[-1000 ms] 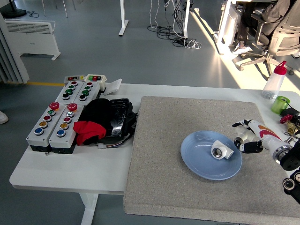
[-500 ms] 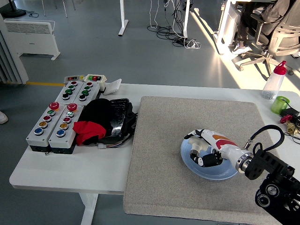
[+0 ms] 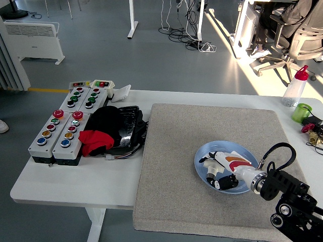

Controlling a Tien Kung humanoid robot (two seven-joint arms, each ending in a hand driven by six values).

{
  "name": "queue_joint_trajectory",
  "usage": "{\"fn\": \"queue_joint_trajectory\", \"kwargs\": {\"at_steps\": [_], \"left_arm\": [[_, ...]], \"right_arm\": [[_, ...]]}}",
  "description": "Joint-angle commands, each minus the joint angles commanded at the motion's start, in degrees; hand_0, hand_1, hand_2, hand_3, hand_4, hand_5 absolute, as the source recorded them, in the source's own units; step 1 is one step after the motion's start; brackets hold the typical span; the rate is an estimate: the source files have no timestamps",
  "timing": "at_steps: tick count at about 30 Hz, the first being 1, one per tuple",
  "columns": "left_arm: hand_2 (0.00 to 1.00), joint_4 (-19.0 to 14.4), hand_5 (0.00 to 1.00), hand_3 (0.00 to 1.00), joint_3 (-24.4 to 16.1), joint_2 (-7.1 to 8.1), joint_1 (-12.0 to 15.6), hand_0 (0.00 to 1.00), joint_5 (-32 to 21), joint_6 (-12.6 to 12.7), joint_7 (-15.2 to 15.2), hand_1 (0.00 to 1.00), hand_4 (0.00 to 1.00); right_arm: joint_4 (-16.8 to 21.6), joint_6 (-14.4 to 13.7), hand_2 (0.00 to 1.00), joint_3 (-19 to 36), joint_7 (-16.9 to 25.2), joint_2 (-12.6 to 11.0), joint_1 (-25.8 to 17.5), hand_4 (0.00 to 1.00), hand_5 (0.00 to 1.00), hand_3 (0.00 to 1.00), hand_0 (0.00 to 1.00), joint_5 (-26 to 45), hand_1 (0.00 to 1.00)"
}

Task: Pick pipe place plate twice

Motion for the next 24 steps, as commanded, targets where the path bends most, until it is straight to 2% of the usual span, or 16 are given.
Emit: {"fn": "queue_joint_trajectory", "kwargs": {"at_steps": [1,6,7,12,13,17,20,24], "left_arm": [[0.583,-0.01,0.998,0.488,-0.02,0.00,0.05,0.584,0.05,-0.02,0.01,0.577,0.411],[0.583,-0.04,0.998,0.488,-0.09,0.00,0.21,0.584,0.20,-0.05,0.04,0.577,0.411],[0.585,-0.05,0.998,0.487,-0.11,0.00,0.23,0.584,0.26,-0.07,0.06,0.577,0.410],[0.585,-0.05,0.998,0.487,-0.13,0.00,0.30,0.584,0.24,-0.03,0.08,0.577,0.410],[0.584,-0.06,0.998,0.487,-0.14,0.00,0.31,0.584,0.25,-0.03,0.10,0.577,0.410],[0.584,-0.09,0.998,0.487,-0.19,0.00,0.32,0.584,0.42,-0.09,0.16,0.577,0.410],[0.584,-0.08,0.998,0.487,-0.21,0.00,0.36,0.584,0.39,-0.05,0.16,0.577,0.411],[0.584,-0.01,0.998,0.487,-0.10,0.00,0.29,0.584,0.13,0.04,0.02,0.577,0.411]], "right_arm": [[-0.35,-0.11,0.930,-0.05,0.23,0.03,-0.03,0.697,0.245,0.823,0.929,-0.59,0.868],[-1.42,-0.61,0.930,0.09,1.53,0.18,-0.19,0.697,0.245,0.823,0.929,-2.09,0.868],[-1.48,-0.81,0.961,0.08,2.28,0.09,-0.26,0.751,0.237,0.874,0.967,-2.12,0.889],[-1.59,-0.76,0.961,0.24,3.90,-0.14,-0.45,0.751,0.237,0.874,0.967,-2.43,0.889],[-1.60,-0.69,0.979,0.30,3.89,-0.14,-0.47,0.814,0.264,0.903,0.993,-2.49,0.898],[-1.27,-0.70,0.979,1.07,3.91,-0.31,-0.73,0.814,0.264,0.903,0.993,-2.47,0.898],[-0.36,-1.57,0.978,2.61,4.53,-0.57,-1.27,0.811,0.263,0.910,0.996,-1.80,0.896],[1.97,-4.46,0.978,7.62,6.85,-0.79,-2.82,0.811,0.263,0.910,0.996,1.42,0.896]]}}
